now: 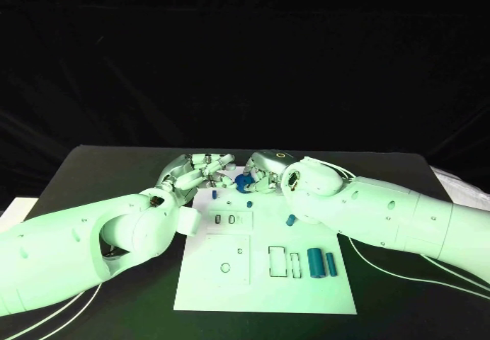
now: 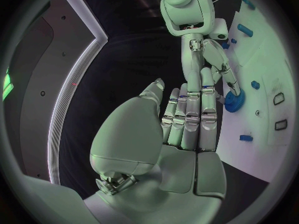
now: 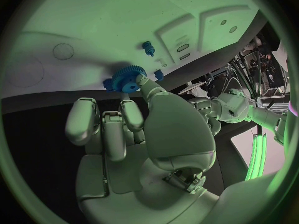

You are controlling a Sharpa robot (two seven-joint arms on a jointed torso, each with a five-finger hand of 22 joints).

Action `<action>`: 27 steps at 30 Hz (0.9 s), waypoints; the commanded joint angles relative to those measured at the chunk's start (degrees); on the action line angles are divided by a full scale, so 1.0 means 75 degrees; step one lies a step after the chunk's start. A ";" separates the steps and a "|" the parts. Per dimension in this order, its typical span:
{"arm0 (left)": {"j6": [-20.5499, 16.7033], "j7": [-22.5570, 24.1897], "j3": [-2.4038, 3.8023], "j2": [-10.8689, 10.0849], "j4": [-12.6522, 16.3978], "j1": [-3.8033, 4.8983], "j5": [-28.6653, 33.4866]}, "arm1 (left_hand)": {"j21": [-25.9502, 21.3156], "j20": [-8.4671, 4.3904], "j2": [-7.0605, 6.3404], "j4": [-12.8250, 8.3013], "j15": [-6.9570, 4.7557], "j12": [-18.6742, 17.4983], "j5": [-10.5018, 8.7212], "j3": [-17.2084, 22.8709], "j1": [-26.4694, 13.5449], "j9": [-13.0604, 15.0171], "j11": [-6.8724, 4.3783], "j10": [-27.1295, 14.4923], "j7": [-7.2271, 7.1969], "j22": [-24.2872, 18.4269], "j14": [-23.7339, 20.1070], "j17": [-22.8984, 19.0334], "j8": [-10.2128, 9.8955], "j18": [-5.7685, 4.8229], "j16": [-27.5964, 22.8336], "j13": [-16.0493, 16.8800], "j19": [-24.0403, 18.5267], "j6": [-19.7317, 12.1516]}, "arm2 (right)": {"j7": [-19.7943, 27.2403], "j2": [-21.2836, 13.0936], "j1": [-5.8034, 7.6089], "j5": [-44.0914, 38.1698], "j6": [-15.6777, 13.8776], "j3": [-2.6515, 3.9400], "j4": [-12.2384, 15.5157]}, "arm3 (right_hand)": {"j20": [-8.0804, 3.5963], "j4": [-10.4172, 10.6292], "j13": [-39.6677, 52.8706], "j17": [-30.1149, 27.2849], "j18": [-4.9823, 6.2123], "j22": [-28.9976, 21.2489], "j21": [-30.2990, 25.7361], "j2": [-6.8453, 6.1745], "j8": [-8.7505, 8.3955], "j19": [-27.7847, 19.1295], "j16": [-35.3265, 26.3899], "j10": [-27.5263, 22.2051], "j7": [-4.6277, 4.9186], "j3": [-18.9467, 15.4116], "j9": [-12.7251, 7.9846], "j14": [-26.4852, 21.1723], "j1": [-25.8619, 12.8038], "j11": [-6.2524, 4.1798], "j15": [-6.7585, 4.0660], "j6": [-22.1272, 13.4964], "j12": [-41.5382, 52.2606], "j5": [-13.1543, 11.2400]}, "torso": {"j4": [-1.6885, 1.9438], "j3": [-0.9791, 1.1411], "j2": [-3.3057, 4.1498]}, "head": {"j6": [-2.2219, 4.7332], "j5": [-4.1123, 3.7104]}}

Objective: Assemble the parts on the task board

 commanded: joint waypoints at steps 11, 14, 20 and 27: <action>0.0176 0.0010 0.0005 0.0007 0.0036 0.0002 -0.0013 | -0.0040 -0.0010 0.0048 -0.0042 -0.0011 0.0013 0.0004 -0.0004 0.0033 0.0001 -0.0004 0.0039 0.0034 0.0012 -0.0025 0.0007 0.0018 0.0115 -0.0014 -0.0007 -0.0069 0.0037 | -0.0057 0.0089 -0.0007 -0.0326 0.0074 -0.0012 -0.0080 | 0.0155 -0.0051 -0.0656 0.1080 -0.0087 -0.0172 -0.0073 -0.0264 -0.0234 -0.0088 0.0070 -0.0496 0.0150 -0.0007 -0.0117 0.0619 -0.0052 0.0146 0.0147 -0.0695 -0.0833 -0.0260 | -0.0001 0.0000 -0.0001 | -0.0017 -0.0019; 0.0172 0.0004 0.0005 0.0001 0.0045 0.0002 -0.0013 | -0.0041 -0.0010 0.0047 -0.0041 -0.0010 0.0012 0.0002 -0.0004 0.0031 0.0000 -0.0004 0.0040 0.0035 0.0013 -0.0026 0.0008 0.0018 0.0114 -0.0015 -0.0008 -0.0070 0.0037 | -0.0036 0.0092 -0.0007 -0.0320 0.0130 -0.0015 -0.0084 | 0.0162 -0.0031 -0.0644 0.1082 -0.0086 -0.0169 -0.0072 -0.0273 -0.0218 -0.0090 0.0070 -0.0487 0.0147 -0.0031 -0.0106 0.0618 -0.0081 0.0147 0.0152 -0.0682 -0.0820 -0.0222 | -0.0001 -0.0002 0.0004 | -0.0033 -0.0018; 0.0164 -0.0001 0.0005 -0.0004 0.0047 0.0002 -0.0013 | -0.0044 -0.0008 0.0044 -0.0038 -0.0007 0.0007 -0.0004 -0.0007 0.0021 -0.0002 -0.0001 0.0043 0.0038 0.0013 -0.0031 0.0013 0.0016 0.0113 -0.0021 -0.0011 -0.0073 0.0036 | 0.0004 0.0084 -0.0007 -0.0241 0.0251 -0.0017 -0.0072 | 0.0164 0.0046 -0.0529 0.1095 -0.0085 -0.0154 -0.0062 -0.0233 -0.0143 -0.0087 0.0074 -0.0399 0.0114 -0.0071 -0.0059 0.0620 -0.0159 0.0121 0.0138 -0.0489 -0.0683 -0.0039 | -0.0003 0.0003 0.0000 | -0.0044 -0.0023; 0.0162 -0.0004 0.0005 -0.0010 0.0033 0.0002 -0.0013 | -0.0045 -0.0008 0.0041 -0.0039 -0.0007 0.0004 -0.0006 -0.0008 0.0018 -0.0004 0.0000 0.0042 0.0039 0.0014 -0.0032 0.0015 0.0014 0.0113 -0.0022 -0.0013 -0.0074 0.0033 | 0.0146 -0.0059 -0.0007 0.0011 -0.0269 -0.0018 0.0020 | 0.0152 0.0108 -0.0408 0.1093 -0.0088 -0.0134 -0.0048 -0.0219 -0.0142 -0.0077 0.0072 -0.0314 0.0097 -0.0108 -0.0052 0.0620 -0.0228 0.0105 0.0124 -0.0419 -0.0541 0.0108 | -0.0001 0.0010 -0.0004 | -0.0040 -0.0031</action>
